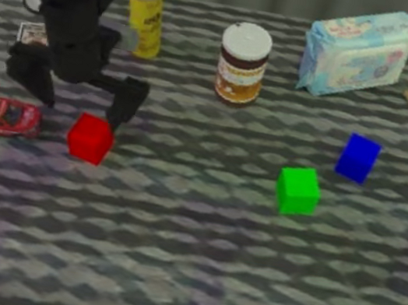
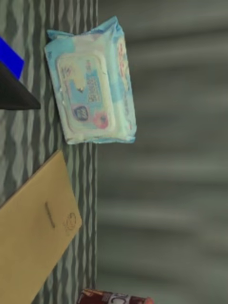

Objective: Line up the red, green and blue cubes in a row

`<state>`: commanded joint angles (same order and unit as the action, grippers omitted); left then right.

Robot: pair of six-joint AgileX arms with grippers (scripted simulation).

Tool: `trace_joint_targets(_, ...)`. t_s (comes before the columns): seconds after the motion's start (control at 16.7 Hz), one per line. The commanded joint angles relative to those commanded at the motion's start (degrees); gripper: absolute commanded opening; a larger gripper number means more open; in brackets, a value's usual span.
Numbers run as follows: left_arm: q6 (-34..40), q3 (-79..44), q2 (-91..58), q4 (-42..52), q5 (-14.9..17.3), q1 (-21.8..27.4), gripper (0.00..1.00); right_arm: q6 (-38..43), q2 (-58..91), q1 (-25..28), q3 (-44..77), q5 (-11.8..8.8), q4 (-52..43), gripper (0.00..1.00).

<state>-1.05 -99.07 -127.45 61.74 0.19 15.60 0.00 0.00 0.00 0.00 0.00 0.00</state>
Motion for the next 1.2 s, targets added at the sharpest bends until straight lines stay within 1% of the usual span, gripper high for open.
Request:
trace_joint_targets(0.3,0.0,6.4,-4.4,-11.2,0.0,0.0,1.00,0.0,0.0,0.0,0.0,0.0,0.0,1.00)
trace_joint_targets(0.6,0.0,7.3,-5.2,-12.6,0.1,0.1,1.00,0.0,0.0,0.0,0.0,0.0,0.0,1.00)
trace_joint_targets(1.2,0.0,7.3,-5.2,-12.6,0.1,0.1,0.25,0.0,0.0,0.0,0.0,0.0,0.0,1.00)
